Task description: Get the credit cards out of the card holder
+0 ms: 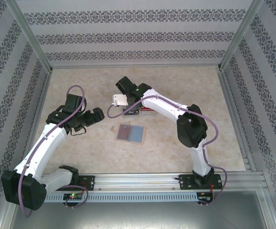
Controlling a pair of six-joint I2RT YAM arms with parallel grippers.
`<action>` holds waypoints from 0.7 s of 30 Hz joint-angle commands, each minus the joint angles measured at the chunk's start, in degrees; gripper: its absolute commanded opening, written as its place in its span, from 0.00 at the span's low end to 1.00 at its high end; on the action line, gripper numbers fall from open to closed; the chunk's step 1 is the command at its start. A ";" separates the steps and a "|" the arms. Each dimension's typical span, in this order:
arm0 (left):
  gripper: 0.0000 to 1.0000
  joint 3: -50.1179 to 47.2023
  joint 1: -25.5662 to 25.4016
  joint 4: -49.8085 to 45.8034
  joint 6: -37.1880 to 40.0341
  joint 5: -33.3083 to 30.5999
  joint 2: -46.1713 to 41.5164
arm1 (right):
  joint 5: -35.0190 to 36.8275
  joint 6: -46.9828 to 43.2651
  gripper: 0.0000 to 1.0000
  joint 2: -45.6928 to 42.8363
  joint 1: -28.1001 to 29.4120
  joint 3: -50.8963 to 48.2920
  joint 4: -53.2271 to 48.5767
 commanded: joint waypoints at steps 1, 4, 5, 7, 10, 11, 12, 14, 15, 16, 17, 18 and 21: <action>0.99 0.12 0.85 -2.43 -0.23 -0.57 -0.46 | 0.41 -0.46 0.00 1.28 0.53 1.59 0.08; 1.00 0.25 0.89 -2.43 -0.18 -0.43 -0.38 | 1.23 -0.16 0.00 1.68 0.47 1.55 0.67; 1.00 0.25 0.91 -2.44 -0.23 -0.40 -0.40 | 1.26 0.23 0.00 1.70 0.31 1.67 0.69; 1.00 0.01 0.98 -2.36 -0.22 -0.30 -0.47 | 0.84 0.57 0.00 1.76 -0.03 1.82 0.60; 1.00 -0.18 1.00 -2.44 -0.23 -0.12 -0.66 | 1.29 1.20 0.00 2.10 -0.42 2.12 0.48; 1.00 -0.21 1.07 -2.44 -0.23 -0.11 -0.68 | 1.41 1.19 0.00 2.01 -0.44 2.11 0.46; 1.00 -0.34 1.09 -2.44 -0.23 -0.13 -0.77 | 1.49 1.57 0.00 1.95 -0.46 2.22 0.38; 1.00 -0.41 1.19 -2.43 -0.23 -0.10 -0.87 | 1.27 2.18 0.00 1.85 -0.50 2.68 -0.07; 1.00 -0.44 1.18 -2.30 -0.31 -0.04 -0.89 | 1.09 2.28 0.00 1.76 -0.45 2.89 -0.43; 1.00 -0.53 1.15 -2.24 -0.26 -0.04 -0.87 | 0.95 2.47 0.00 1.57 -0.53 2.96 -0.59; 1.00 -0.62 1.18 -2.22 -0.28 0.13 -0.88 | 0.71 2.78 0.00 1.29 -0.52 3.12 -0.91; 1.00 -0.70 1.21 -2.13 -0.25 0.10 -0.98 | 0.27 3.18 0.00 1.05 -0.47 3.36 -1.46; 1.00 -0.86 1.24 -1.99 -0.39 0.16 -1.04 | -1.02 4.00 0.00 0.08 -0.47 3.80 -2.95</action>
